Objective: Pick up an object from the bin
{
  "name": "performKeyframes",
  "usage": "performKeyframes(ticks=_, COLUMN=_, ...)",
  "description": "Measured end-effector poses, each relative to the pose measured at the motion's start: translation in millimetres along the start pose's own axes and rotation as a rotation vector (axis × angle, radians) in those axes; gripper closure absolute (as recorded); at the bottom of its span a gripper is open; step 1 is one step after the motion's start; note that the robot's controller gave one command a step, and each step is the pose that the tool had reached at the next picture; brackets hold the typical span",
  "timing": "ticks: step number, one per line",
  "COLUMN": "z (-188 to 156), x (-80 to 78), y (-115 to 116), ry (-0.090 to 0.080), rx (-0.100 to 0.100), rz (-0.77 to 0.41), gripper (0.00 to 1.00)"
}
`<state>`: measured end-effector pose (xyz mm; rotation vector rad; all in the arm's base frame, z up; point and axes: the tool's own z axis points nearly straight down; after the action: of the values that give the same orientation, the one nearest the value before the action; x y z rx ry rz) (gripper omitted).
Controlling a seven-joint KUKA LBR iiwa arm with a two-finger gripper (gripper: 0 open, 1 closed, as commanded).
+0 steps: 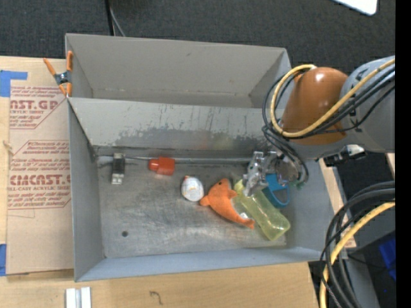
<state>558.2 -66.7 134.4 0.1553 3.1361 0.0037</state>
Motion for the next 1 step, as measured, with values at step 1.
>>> performKeyframes(ticks=1, z=-3.9, x=26.0, y=16.4, ry=0.002, rx=0.001, rz=-0.004, gripper=0.0)
